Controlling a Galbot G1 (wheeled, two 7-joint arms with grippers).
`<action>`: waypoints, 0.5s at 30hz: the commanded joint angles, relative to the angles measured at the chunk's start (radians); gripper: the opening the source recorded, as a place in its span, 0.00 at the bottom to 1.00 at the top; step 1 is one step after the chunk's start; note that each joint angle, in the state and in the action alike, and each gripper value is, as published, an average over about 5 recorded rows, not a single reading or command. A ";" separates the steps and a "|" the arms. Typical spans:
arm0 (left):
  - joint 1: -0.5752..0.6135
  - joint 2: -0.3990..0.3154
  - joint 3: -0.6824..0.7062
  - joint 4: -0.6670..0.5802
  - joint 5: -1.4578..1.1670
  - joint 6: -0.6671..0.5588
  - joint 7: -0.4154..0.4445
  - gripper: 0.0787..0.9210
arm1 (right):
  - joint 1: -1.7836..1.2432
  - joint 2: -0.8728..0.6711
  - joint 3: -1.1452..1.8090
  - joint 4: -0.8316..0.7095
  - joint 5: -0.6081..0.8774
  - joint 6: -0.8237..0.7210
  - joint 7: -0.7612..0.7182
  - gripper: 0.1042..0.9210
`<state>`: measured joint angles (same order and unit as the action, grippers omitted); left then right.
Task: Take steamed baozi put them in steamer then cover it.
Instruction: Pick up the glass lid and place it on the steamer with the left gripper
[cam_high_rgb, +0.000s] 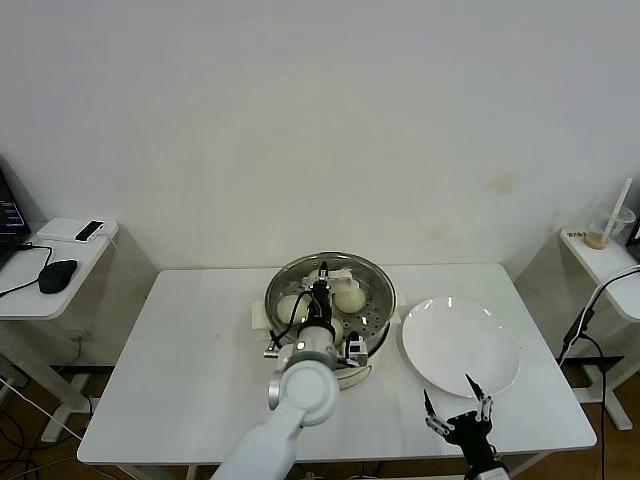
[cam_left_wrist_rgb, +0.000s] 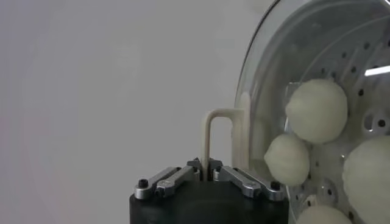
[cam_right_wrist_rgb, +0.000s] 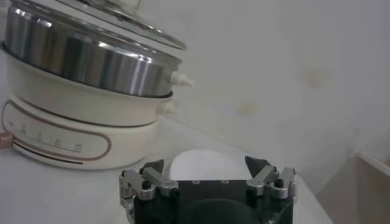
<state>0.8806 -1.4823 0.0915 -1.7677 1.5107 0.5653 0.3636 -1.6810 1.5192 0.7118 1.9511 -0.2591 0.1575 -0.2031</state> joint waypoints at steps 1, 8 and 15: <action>-0.003 -0.013 -0.005 0.032 0.023 -0.010 -0.017 0.08 | 0.000 -0.001 0.000 -0.003 -0.001 0.001 0.000 0.88; -0.002 -0.019 -0.016 0.054 0.017 -0.015 -0.026 0.08 | -0.004 -0.005 0.002 -0.003 -0.003 0.004 -0.001 0.88; 0.007 -0.027 -0.028 0.069 0.015 -0.017 -0.032 0.08 | -0.005 -0.010 0.003 -0.003 -0.002 0.004 -0.002 0.88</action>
<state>0.8834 -1.5033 0.0684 -1.7153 1.5216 0.5500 0.3369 -1.6863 1.5118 0.7138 1.9486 -0.2616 0.1618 -0.2049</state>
